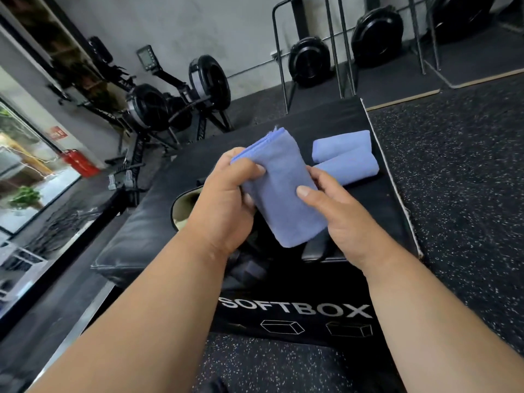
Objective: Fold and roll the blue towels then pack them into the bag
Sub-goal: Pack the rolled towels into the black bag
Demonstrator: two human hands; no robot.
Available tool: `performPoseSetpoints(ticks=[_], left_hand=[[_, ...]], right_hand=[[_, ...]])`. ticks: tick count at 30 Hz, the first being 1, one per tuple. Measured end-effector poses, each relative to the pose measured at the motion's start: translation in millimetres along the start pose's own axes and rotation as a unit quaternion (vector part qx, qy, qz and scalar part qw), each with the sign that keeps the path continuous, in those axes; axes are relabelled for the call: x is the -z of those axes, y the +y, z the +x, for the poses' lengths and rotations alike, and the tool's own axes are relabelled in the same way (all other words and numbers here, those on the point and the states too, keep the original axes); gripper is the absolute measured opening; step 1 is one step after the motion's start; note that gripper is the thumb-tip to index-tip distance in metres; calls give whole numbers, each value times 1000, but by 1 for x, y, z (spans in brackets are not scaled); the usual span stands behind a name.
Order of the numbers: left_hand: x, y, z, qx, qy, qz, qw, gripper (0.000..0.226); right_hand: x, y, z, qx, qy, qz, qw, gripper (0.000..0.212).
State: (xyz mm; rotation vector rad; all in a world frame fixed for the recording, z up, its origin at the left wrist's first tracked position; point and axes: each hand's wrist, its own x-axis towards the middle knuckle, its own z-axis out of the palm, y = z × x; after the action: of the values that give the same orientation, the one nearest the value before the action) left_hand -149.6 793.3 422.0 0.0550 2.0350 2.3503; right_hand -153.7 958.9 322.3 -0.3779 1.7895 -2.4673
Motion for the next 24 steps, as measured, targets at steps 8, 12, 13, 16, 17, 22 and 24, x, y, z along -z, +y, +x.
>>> performPoseSetpoints(ticks=[8, 12, 13, 16, 17, 22, 24], left_hand=[[29, 7, -10, -7, 10, 14, 1000, 53], [42, 1, -19, -12, 32, 57, 998, 25], [44, -2, -24, -4, 34, 63, 997, 27], [56, -11, -37, 51, 19, 83, 995, 43], [57, -12, -41, 58, 14, 94, 994, 42], [72, -13, -49, 60, 16, 152, 986, 33], [87, -12, -46, 58, 41, 241, 968, 37]], right_hand=[[-32, -8, -5, 13, -20, -16, 1000, 28], [-47, -9, -1, 36, 8, -38, 999, 21], [-52, -9, 0, 42, 16, -36, 998, 23], [-70, -6, 5, 59, 33, -7, 998, 50], [-75, -5, 7, 61, 39, -9, 997, 59], [-98, 2, 14, 96, 66, -73, 991, 45], [-101, 2, 16, 96, 102, -88, 986, 35]])
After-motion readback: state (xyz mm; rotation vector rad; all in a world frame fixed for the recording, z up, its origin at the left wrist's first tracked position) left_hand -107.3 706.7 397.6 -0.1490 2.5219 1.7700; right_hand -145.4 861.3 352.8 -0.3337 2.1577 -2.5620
